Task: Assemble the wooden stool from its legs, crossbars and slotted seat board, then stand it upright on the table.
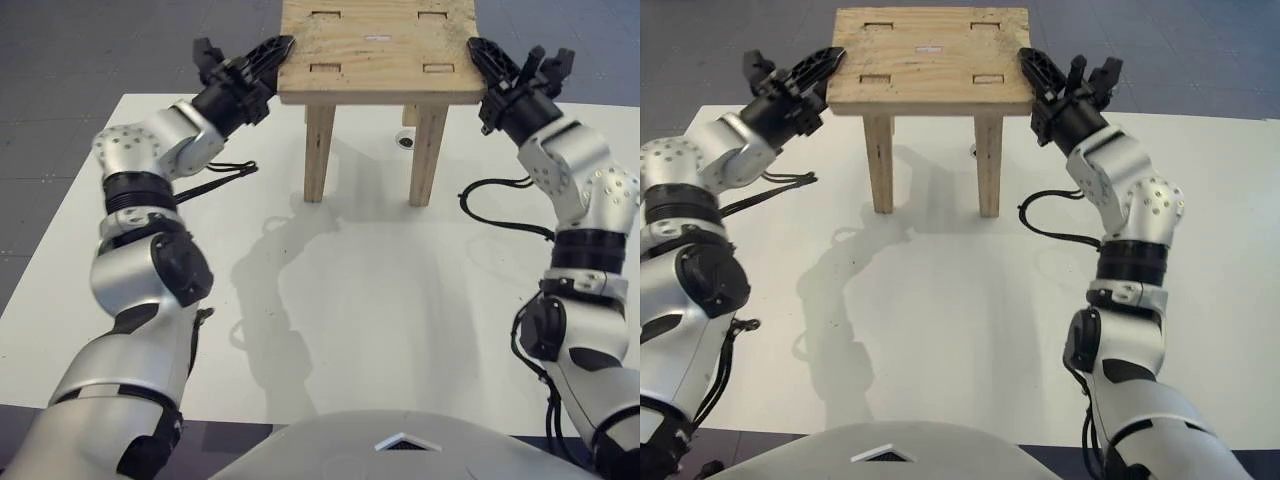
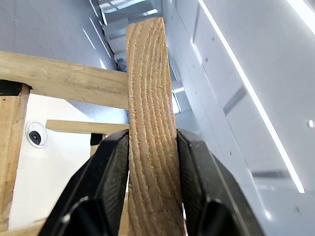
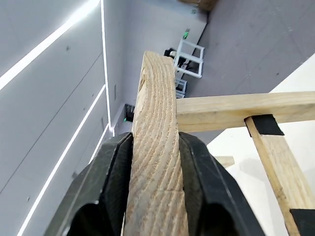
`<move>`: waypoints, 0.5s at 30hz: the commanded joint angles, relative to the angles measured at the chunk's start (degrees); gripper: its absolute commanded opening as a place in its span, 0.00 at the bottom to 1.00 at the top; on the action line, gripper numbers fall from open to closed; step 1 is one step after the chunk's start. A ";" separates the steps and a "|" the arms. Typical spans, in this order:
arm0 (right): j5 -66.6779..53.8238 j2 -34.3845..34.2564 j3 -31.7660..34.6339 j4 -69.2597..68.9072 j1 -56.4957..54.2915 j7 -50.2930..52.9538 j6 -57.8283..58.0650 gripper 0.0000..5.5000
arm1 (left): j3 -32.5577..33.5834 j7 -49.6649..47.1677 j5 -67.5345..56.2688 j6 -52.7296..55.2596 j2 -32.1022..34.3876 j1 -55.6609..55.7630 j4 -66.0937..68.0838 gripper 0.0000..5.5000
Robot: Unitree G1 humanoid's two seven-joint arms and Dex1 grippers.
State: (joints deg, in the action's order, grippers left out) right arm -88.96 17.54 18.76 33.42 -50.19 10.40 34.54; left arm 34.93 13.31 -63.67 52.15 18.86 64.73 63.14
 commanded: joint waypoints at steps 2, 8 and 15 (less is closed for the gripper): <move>12.13 1.40 5.80 29.49 -16.65 1.81 -17.08 0.37 | 9.83 -19.40 -0.89 -27.22 -4.75 9.73 11.11 0.29; 21.30 3.28 8.04 31.44 -19.79 -11.48 -14.09 0.50 | 13.44 -12.93 0.41 -31.62 -1.73 9.29 10.70 0.38; 43.13 4.34 -2.29 -0.59 -0.03 -9.60 -15.68 0.50 | -5.31 -1.87 24.61 -45.73 0.64 0.34 -2.98 0.38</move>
State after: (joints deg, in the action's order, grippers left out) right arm -54.04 22.02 22.06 48.52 -61.41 -1.46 19.02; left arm 40.12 9.66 -50.77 10.67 20.28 71.30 67.85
